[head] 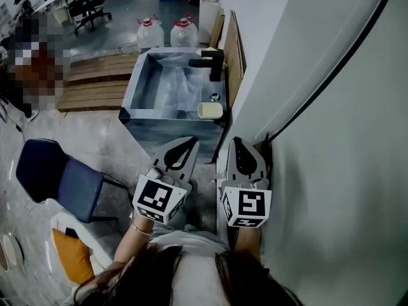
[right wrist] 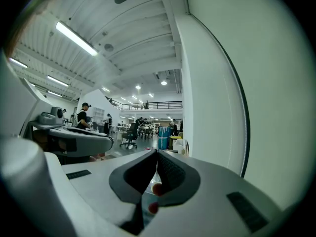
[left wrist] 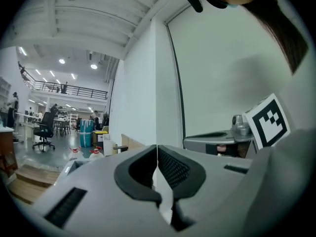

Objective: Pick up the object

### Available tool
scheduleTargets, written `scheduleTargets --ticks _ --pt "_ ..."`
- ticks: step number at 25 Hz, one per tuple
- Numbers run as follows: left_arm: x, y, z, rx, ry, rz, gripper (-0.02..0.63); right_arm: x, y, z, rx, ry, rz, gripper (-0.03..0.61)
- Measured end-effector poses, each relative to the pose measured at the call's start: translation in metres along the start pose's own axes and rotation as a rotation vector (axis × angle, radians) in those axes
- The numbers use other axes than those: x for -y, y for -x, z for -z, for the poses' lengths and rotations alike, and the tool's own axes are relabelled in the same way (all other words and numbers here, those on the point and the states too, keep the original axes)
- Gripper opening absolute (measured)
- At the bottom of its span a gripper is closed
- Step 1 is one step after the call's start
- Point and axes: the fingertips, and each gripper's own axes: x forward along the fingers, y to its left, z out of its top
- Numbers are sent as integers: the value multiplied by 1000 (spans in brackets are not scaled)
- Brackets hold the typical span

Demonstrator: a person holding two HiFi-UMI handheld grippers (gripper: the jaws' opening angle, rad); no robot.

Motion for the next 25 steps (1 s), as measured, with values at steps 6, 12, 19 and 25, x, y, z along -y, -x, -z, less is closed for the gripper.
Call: scheduleTargets --ticks 6,12,19,25 --pt "-14 -22 6 -8 6 12 8 9 -22 5 -12 -1 2 26" --pt "-29 -43 9 -16 22 25 8 15 -48 16 -51 -9 -5 26" --pt "-48 -67 13 -23 32 33 8 20 -82 30 -98 4 -18 26" --pt "-63 -85 16 -31 41 38 8 25 -109 39 -135 12 -28 28"
